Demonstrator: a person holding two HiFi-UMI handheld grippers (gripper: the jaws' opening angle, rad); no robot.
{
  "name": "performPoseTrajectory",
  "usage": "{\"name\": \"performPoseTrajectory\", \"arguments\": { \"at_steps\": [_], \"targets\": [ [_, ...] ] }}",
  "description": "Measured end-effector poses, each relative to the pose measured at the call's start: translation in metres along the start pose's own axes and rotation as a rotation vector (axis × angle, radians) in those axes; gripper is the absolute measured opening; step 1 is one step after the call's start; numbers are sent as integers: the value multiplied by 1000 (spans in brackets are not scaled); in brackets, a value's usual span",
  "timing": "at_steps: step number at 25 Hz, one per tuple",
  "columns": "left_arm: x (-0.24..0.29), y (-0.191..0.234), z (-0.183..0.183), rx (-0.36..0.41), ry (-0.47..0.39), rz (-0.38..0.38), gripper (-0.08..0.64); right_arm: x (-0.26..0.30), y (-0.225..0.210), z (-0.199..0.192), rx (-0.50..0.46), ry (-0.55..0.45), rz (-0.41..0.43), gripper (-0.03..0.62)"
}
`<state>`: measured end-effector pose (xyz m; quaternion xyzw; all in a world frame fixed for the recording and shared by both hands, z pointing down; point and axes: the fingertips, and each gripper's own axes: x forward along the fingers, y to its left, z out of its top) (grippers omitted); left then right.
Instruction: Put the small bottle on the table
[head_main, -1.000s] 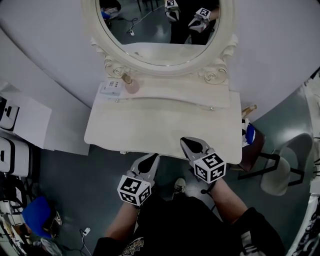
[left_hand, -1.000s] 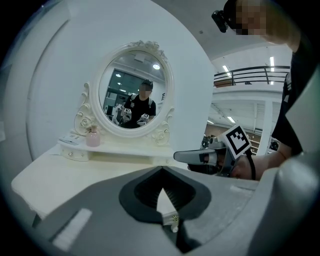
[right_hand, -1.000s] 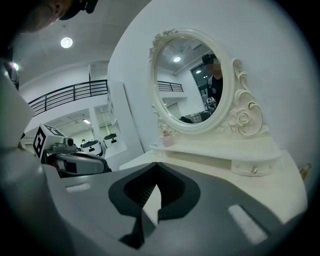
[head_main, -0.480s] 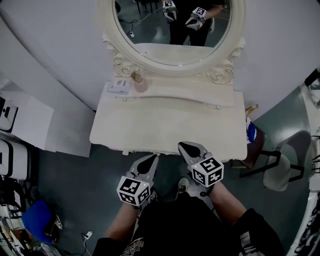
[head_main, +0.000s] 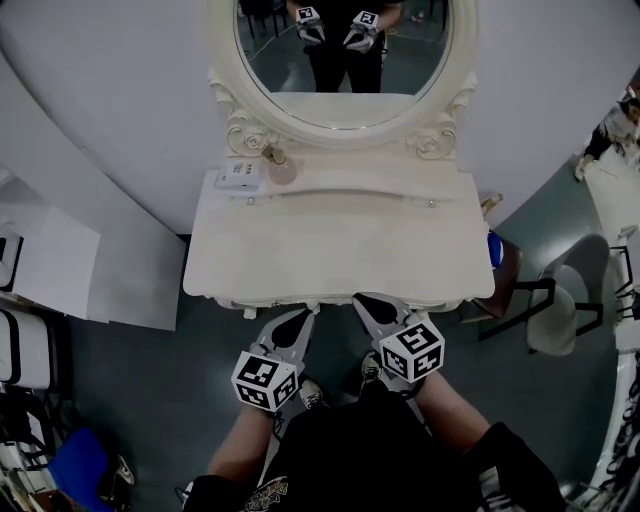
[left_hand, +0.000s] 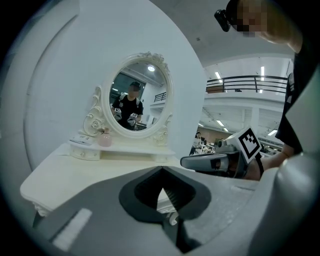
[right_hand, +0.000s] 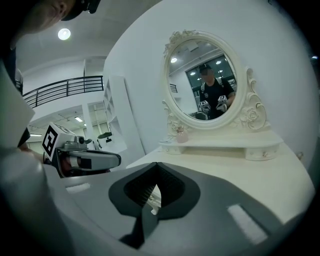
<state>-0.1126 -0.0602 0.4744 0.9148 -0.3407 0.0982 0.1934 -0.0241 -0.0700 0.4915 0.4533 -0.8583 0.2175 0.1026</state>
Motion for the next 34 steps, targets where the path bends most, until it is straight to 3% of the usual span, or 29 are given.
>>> {"name": "performPoseTrajectory", "arguments": {
  "at_steps": [16,27,34],
  "targets": [
    [-63,13,-32,6,25,-72,0,3,72,-34,34,-11,-59,28],
    [-79,19,-40,22,26,-118,0,3,93,-49,48,-12,-100,28],
    [-88,27,-43,23,23,-109,0,14,103,-52,39,-9,-83,28]
  ]
}}
